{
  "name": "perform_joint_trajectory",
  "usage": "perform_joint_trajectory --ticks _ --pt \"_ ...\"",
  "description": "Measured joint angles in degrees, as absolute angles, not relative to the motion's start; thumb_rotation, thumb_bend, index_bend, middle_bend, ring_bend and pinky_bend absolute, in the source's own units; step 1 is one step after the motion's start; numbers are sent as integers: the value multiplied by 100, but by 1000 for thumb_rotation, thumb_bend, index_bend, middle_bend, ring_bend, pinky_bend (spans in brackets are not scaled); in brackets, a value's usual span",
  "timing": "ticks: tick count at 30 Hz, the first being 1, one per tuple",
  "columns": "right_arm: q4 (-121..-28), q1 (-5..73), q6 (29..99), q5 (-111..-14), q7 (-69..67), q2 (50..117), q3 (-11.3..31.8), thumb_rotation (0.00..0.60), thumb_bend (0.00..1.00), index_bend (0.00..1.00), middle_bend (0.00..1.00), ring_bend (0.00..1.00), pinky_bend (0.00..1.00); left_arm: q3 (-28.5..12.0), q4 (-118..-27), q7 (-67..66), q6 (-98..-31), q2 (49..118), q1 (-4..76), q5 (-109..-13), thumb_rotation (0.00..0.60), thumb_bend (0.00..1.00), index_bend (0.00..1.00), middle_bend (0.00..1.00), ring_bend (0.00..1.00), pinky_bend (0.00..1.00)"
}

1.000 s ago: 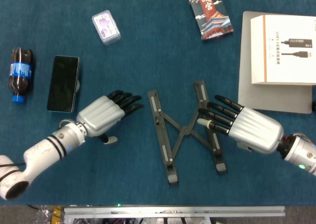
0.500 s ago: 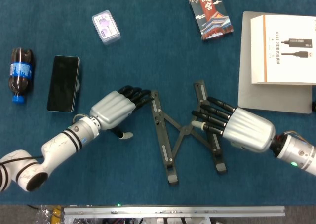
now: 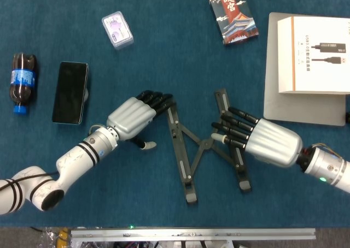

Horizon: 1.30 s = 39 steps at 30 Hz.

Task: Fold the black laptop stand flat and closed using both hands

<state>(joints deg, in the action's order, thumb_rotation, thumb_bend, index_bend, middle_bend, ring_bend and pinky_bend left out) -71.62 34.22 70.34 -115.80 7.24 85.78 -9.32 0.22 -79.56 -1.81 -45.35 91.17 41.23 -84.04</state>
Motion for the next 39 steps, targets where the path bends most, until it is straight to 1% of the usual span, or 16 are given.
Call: perform_joint_trajectory --ticks 8,14,25,39 --pt "-6999 3407 7055 -11478 717 8728 -933 600 0 0 0 0 0 130 -7738 37 -4917 9307 4045 -8725 496 201 0 0 0 23" --pt "-6885 3452 7054 -11502 673 8780 -999 600 0 0 0 0 0 195 -7431 281 -5084 9522 4042 -8931 495 201 0 0 0 22" --pt "-6596 3492 7072 -11519 687 8974 -1058 600 0 0 0 0 0 287 -6977 554 -5208 9829 4052 -9064 493 201 0 0 0 22" --pt "-6140 3522 7141 -11519 699 9363 -1096 600 0 0 0 0 0 304 -6717 816 -5274 10016 4054 -9067 497 201 0 0 0 22"
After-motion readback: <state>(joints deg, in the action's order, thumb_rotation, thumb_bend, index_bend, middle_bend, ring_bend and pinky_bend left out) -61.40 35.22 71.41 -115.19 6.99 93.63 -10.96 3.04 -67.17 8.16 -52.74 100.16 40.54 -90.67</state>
